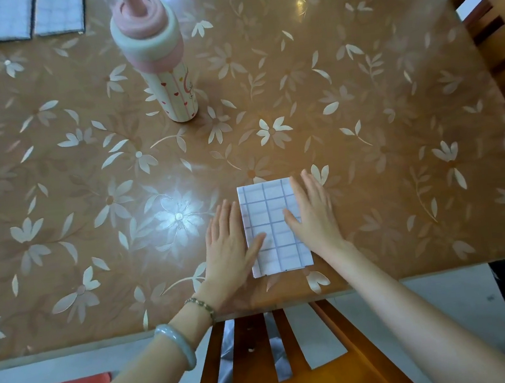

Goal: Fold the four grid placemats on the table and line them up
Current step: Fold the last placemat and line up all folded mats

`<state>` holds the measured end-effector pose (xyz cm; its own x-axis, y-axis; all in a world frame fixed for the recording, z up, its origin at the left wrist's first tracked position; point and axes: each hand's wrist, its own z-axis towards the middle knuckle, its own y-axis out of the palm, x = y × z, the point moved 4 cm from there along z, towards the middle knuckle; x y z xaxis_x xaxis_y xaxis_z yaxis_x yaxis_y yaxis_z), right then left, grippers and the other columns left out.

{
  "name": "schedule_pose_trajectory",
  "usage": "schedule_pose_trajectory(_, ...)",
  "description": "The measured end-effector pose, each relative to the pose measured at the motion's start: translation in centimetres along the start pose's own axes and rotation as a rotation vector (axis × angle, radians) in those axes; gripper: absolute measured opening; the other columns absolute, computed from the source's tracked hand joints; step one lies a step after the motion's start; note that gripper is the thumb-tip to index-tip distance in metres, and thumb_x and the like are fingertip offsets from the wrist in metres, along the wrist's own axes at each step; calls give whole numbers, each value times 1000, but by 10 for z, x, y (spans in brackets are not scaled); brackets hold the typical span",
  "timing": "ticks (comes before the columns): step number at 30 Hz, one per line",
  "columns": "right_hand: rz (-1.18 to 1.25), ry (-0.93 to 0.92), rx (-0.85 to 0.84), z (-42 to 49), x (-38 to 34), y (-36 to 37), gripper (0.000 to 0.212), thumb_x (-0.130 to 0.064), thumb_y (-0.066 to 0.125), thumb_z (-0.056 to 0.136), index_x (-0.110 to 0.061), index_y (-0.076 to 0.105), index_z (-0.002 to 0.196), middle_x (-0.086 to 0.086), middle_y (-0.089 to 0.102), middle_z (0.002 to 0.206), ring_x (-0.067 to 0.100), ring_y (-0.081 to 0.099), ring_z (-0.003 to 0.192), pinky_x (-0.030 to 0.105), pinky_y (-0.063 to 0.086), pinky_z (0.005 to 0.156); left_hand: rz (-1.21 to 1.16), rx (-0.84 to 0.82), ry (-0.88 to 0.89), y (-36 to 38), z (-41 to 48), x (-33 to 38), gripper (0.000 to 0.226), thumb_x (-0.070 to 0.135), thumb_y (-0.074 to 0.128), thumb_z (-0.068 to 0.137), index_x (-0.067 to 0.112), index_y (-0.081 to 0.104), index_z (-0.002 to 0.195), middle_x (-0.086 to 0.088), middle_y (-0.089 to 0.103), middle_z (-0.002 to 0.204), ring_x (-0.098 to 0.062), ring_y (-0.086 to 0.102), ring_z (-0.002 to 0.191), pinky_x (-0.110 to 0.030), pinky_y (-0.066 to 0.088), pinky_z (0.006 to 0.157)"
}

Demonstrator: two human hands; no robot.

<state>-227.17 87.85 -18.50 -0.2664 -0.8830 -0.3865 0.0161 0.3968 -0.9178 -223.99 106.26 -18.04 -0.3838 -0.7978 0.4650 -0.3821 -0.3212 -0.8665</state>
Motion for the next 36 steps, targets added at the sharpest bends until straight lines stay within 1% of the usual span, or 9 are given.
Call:
schedule_pose_trajectory(5, -99, -29, -15, -26, -3, 11, 52, -41, 47, 87, -13, 53, 131, 21, 36, 147, 36, 28, 137, 47, 15, 112, -155, 38, -97, -15, 44, 5, 68, 29, 61, 90, 2, 30, 143, -15, 39, 145, -32, 32, 135, -34, 21, 111)
schedule_pose_trajectory(14, -118, 1, -63, -27, 2, 14, 52, -43, 57, 88, -17, 52, 132, 19, 33, 149, 35, 23, 141, 48, 11, 115, -590, -26, -500, -10, 79, 7, 46, 20, 73, 77, 8, 45, 112, -5, 55, 107, -23, 55, 98, -34, 47, 80)
schedule_pose_trajectory(17, -83, 11, -61, -25, 2, 12, 56, -44, 60, 86, -17, 50, 134, 17, 28, 152, 33, 18, 143, 45, 4, 116, -729, -96, -560, -10, 82, 10, 25, 21, 77, 76, 13, 62, 95, -3, 68, 93, -21, 65, 88, -34, 54, 79)
schedule_pose_trajectory(20, 128, 86, -29, -20, 4, 5, 85, -38, 72, 78, -17, 27, 147, 9, 24, 154, 25, 16, 143, 42, 10, 117, -903, -173, -527, -10, 76, 16, 11, 13, 72, 82, 11, 70, 92, -6, 71, 90, -23, 68, 86, -32, 56, 75)
schedule_pose_trajectory(23, 666, 292, -57, -12, 3, -7, 104, -27, 80, 73, -25, 11, 150, -7, 39, 141, 12, 36, 131, 31, 30, 109, -1112, -209, -524, -13, 67, 12, 15, 11, 71, 83, 5, 70, 97, -14, 72, 97, -31, 70, 93, -44, 58, 83)
schedule_pose_trajectory(25, 952, 420, -129, -8, -1, -14, 91, -18, 81, 73, -20, 26, 146, -5, 57, 124, 12, 56, 114, 26, 47, 94, -1251, -210, -541, -20, 59, 10, 18, 7, 68, 85, 1, 68, 101, -18, 72, 98, -33, 70, 91, -42, 58, 79)
schedule_pose_trajectory(28, 1147, 461, -427, -2, -13, -22, 43, -9, 77, 75, -6, 62, 115, 5, 71, 105, 26, 66, 100, 30, 56, 79, -1384, -173, -577, -37, 46, 6, 22, 7, 65, 87, -1, 64, 108, -18, 70, 98, -29, 70, 84, -38, 60, 70)
schedule_pose_trajectory(31, 1134, 438, -742, -7, -25, -24, 31, -2, 74, 76, -7, 67, 106, 8, 72, 106, 27, 69, 98, 33, 57, 73, -1501, -56, -578, -60, 35, -6, 15, 6, 63, 87, 2, 66, 102, -14, 73, 89, -25, 71, 78, -38, 60, 67)
schedule_pose_trajectory(36, 1262, 502, -653, -6, -59, -36, 36, 0, 75, 71, 0, 65, 105, 12, 72, 101, 24, 71, 89, 32, 58, 66, -1497, 186, -567, -110, -5, -51, 10, 9, 71, 76, 7, 68, 86, -5, 68, 73, -19, 64, 67, -28, 56, 61)
